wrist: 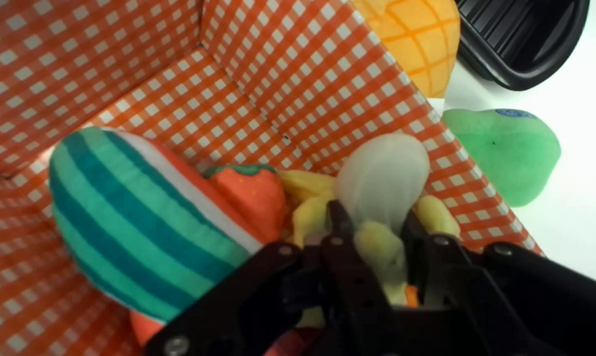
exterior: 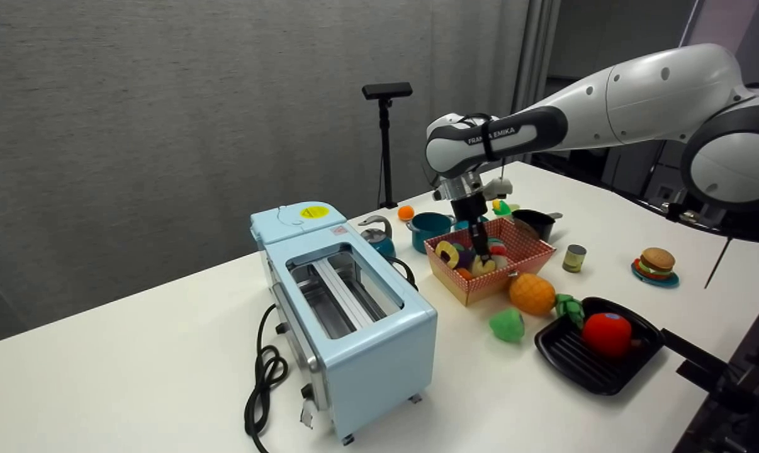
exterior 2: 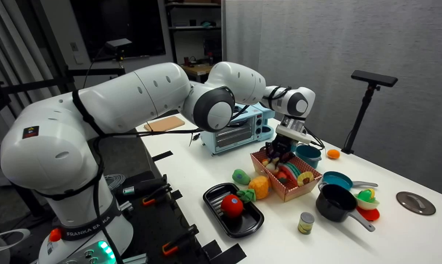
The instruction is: Move the banana plush toy from the box to the counter
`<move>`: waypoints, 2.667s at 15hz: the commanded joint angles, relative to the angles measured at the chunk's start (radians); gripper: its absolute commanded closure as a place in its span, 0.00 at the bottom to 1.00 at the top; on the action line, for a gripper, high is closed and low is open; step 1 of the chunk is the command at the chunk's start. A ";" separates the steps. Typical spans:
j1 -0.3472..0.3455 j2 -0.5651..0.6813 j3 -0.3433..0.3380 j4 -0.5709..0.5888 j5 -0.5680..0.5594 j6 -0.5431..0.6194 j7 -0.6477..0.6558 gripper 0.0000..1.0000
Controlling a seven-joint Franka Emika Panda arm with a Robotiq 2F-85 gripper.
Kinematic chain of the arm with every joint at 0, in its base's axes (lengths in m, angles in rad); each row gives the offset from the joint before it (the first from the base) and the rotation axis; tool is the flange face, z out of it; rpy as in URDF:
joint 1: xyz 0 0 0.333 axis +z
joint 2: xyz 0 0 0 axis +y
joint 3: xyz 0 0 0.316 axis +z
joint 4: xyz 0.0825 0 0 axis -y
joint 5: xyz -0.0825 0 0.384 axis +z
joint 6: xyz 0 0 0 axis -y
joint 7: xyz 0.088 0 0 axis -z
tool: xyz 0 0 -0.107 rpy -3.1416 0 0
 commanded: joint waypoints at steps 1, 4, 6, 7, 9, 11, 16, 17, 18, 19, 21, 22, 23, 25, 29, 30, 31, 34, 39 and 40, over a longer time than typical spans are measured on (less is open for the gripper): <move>-0.026 -0.015 0.013 0.008 0.029 -0.004 0.013 0.99; -0.030 -0.028 0.020 -0.010 0.046 0.010 0.029 0.98; -0.036 -0.039 0.025 -0.015 0.059 0.011 0.035 0.98; -0.039 -0.048 0.029 -0.019 0.064 0.012 0.037 0.98; -0.043 -0.061 0.035 -0.026 0.072 0.016 0.039 0.98; -0.053 -0.079 0.039 -0.028 0.078 0.009 0.034 0.98; -0.102 -0.153 0.040 -0.031 0.089 -0.027 0.011 0.98; -0.114 -0.171 0.040 -0.030 0.090 -0.037 0.008 0.98; -0.121 -0.179 0.042 -0.030 0.092 -0.038 0.011 0.98; -0.131 -0.191 0.043 -0.031 0.094 -0.039 0.012 0.98; -0.134 -0.227 0.044 -0.062 0.092 -0.033 0.017 0.98; -0.141 -0.241 0.045 -0.065 0.094 -0.039 0.013 0.98; -0.148 -0.254 0.046 -0.067 0.094 -0.048 0.008 0.98; -0.142 -0.274 0.047 -0.090 0.093 -0.037 0.024 0.98; -0.158 -0.328 0.066 -0.163 0.112 -0.021 0.017 0.98; -0.163 -0.341 0.070 -0.185 0.116 -0.015 0.015 0.98; -0.169 -0.357 0.074 -0.211 0.123 -0.008 0.013 0.98; -0.198 -0.414 0.081 -0.304 0.162 0.017 0.004 0.98; -0.260 -0.535 0.080 -0.509 0.231 0.099 -0.025 0.98; -0.272 -0.558 0.077 -0.551 0.242 0.116 -0.032 0.98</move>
